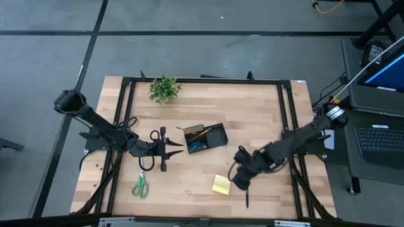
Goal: Pick and place office supplies into organizer
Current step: Put the black pen into the black desk organizer
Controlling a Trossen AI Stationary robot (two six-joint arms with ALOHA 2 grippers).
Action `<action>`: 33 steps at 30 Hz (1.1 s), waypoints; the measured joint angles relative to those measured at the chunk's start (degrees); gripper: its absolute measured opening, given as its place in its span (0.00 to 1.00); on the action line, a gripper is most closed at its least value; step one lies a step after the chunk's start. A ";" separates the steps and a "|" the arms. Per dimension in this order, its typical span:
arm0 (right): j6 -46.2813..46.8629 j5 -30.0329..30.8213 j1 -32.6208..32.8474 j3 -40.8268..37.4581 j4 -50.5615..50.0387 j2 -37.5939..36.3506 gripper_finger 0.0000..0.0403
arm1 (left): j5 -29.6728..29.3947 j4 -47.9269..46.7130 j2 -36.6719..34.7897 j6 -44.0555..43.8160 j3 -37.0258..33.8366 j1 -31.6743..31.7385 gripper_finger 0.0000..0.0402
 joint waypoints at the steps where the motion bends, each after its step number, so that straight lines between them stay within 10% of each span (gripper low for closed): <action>1: 1.73 0.89 1.35 0.00 -0.01 0.00 0.04 | 0.04 0.00 0.00 -0.08 0.00 0.00 0.23; 13: 19.59 9.22 11.84 0.00 0.03 5.46 0.07 | -0.03 0.82 0.02 -2.16 0.00 -0.88 0.23; 33: 28.81 -0.12 13.04 0.21 4.30 19.92 0.45 | 0.07 0.85 0.02 -7.56 0.00 -1.08 0.23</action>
